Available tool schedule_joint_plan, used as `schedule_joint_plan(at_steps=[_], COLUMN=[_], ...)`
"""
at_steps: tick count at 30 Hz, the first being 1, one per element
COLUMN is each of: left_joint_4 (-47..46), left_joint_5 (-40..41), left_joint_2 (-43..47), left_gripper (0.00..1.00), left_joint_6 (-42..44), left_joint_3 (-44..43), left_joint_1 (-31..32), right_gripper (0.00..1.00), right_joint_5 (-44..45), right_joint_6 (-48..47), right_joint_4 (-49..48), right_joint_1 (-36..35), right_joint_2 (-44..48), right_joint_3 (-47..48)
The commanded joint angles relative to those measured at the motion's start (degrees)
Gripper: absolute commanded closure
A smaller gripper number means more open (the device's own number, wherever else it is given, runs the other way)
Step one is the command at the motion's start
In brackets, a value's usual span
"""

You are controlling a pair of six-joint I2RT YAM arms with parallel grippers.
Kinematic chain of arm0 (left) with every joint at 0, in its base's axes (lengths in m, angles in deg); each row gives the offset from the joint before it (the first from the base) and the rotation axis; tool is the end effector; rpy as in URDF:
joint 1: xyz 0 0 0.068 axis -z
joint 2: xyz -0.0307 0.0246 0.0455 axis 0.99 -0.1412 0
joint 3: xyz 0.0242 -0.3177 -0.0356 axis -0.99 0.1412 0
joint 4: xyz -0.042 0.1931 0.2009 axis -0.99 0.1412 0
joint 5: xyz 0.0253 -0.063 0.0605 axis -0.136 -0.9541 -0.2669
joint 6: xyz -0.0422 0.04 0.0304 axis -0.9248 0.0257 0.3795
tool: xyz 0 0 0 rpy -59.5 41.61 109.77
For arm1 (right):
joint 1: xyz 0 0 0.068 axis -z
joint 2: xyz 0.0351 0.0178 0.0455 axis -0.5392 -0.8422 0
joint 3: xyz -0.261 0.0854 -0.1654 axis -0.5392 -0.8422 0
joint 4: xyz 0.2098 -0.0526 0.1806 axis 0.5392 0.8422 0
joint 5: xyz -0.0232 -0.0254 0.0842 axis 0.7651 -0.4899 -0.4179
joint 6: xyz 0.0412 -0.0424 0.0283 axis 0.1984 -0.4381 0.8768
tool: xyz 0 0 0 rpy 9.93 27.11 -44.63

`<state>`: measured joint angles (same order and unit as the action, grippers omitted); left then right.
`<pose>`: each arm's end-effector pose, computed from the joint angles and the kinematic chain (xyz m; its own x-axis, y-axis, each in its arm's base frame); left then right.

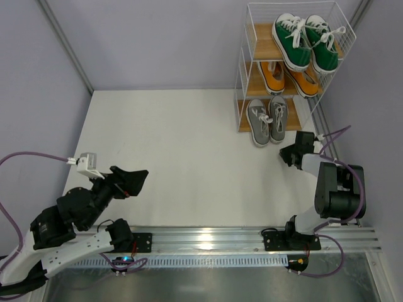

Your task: Place and organize the shoes onto the shoe shelf

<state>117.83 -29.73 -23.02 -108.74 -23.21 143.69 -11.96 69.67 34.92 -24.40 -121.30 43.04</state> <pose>0.0354 -0.0002 0.3796 -0.3751 -0.5172 -0.7693 0.2228 0.7553 -0.6164 0.3158 -0.0486 0.1695 -0.2284 0.8942 -0.3850 0.7206 0.4212 0.5507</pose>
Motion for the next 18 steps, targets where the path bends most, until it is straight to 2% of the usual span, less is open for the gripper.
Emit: schedule_joint_plan(at_steps=[1, 7, 18], left_joint_4=[-1.4, -2.6, -2.1], left_joint_5=[1.1, 0.6, 0.5], left_joint_2=[0.2, -0.3, -0.3], left_gripper=[0.00, 0.00, 0.00], left_joint_6=[0.4, 0.8, 0.8], left_joint_3=[0.3, 0.8, 0.2], left_joint_1=[0.2, 0.2, 0.1], right_gripper=[0.96, 0.96, 0.96], right_joint_5=[-5.3, -8.0, -7.0], right_joint_6=[-0.3, 2.5, 11.0], right_joint_4=[-2.3, -5.6, -8.0], right_joint_1=[-1.1, -3.8, -8.2], right_joint_2=[4.6, 7.5, -4.6], right_joint_3=[-4.9, -7.4, 2.3])
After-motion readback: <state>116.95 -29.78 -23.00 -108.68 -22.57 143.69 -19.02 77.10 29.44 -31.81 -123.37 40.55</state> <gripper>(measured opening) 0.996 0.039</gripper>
